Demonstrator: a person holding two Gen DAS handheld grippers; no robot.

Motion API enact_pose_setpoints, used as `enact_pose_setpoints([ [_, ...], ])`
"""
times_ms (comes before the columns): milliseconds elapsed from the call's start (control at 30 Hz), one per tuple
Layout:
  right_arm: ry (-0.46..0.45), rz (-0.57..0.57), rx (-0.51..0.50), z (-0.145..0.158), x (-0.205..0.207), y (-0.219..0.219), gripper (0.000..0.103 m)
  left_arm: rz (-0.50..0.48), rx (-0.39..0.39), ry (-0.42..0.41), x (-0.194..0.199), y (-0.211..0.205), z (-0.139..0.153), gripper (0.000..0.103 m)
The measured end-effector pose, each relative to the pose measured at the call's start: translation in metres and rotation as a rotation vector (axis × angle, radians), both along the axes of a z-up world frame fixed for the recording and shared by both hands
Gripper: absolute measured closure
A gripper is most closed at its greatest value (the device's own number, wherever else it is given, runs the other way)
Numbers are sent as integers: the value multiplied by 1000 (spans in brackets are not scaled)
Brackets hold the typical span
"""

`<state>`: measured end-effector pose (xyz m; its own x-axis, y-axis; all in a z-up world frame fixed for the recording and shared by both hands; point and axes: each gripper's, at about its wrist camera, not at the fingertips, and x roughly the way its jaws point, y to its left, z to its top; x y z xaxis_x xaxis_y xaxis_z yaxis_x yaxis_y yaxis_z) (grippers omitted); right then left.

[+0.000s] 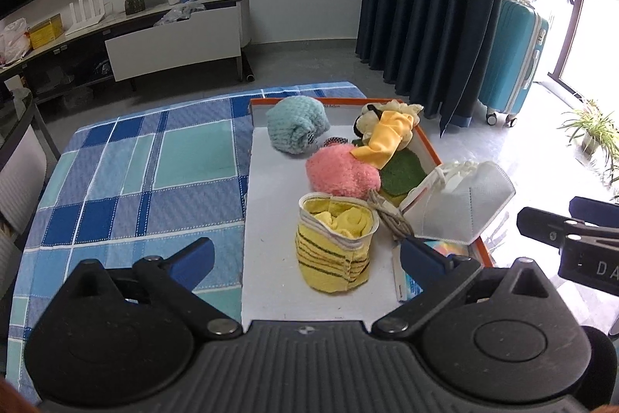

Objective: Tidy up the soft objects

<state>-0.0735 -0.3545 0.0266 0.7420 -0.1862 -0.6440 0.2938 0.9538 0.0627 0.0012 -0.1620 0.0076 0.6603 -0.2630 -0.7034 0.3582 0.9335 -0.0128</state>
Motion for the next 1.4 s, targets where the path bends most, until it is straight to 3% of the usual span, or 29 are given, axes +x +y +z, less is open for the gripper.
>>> enact_pose_setpoints([
  [367,52,37,-2,-17,-13,20,21,37,34,24,-14,11,-8,0],
  [1400,79,47,3,-24,-7,27,20,31,18,23,-14,16,-11,0],
])
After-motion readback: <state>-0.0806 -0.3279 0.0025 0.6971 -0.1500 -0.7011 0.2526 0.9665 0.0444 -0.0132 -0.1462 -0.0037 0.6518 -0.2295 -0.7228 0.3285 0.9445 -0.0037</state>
